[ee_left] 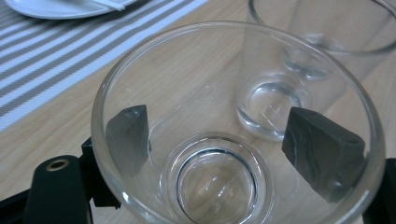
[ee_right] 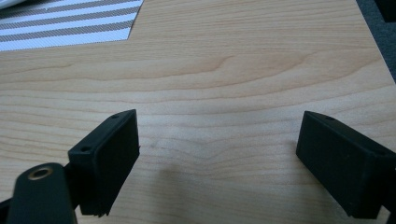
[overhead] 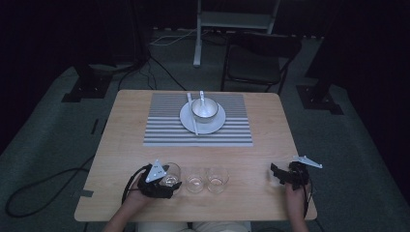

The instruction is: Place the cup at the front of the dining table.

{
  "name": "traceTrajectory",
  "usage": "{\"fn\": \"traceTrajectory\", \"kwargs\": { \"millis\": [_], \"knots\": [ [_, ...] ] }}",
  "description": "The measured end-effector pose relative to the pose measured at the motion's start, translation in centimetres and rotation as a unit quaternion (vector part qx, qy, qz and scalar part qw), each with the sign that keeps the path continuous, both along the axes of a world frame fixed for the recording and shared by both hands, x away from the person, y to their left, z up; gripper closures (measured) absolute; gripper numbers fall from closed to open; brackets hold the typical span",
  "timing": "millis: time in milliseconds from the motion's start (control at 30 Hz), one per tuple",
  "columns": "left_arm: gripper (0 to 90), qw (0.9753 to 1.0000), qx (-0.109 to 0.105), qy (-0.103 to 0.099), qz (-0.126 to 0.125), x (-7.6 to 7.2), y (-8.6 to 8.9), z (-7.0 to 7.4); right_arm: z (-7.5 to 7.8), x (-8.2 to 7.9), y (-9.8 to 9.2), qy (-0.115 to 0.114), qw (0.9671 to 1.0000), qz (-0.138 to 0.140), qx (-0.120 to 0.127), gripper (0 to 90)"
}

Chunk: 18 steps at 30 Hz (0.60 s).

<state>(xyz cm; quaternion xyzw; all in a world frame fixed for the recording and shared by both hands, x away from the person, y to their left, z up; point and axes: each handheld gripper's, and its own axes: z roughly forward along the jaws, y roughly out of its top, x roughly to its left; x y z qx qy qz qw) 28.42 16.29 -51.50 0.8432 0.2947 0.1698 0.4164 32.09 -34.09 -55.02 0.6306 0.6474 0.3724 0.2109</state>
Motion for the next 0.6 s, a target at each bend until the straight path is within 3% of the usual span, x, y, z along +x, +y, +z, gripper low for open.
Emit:
{"fn": "traceTrajectory", "kwargs": {
  "millis": [200, 433, 600],
  "knots": [
    [20.9, 1.0, -0.007, -0.001, 0.004, 0.1, 0.3, 0.7, 0.0, 0.0, 0.0, 0.001, 1.0, -0.001, 0.002, 12.7],
    [20.9, 0.9995, -0.006, -0.001, 0.031, 1.3, 0.8, 1.3, 0.0, 0.0, 0.0, 0.001, 1.0, -0.001, 0.002, 12.8],
    [20.9, 0.9989, -0.007, -0.014, 0.043, 2.2, 1.0, 1.9, 0.0, 0.0, 0.0, 0.0, 1.0, -0.005, 0.001, 12.8]
  ]
}}
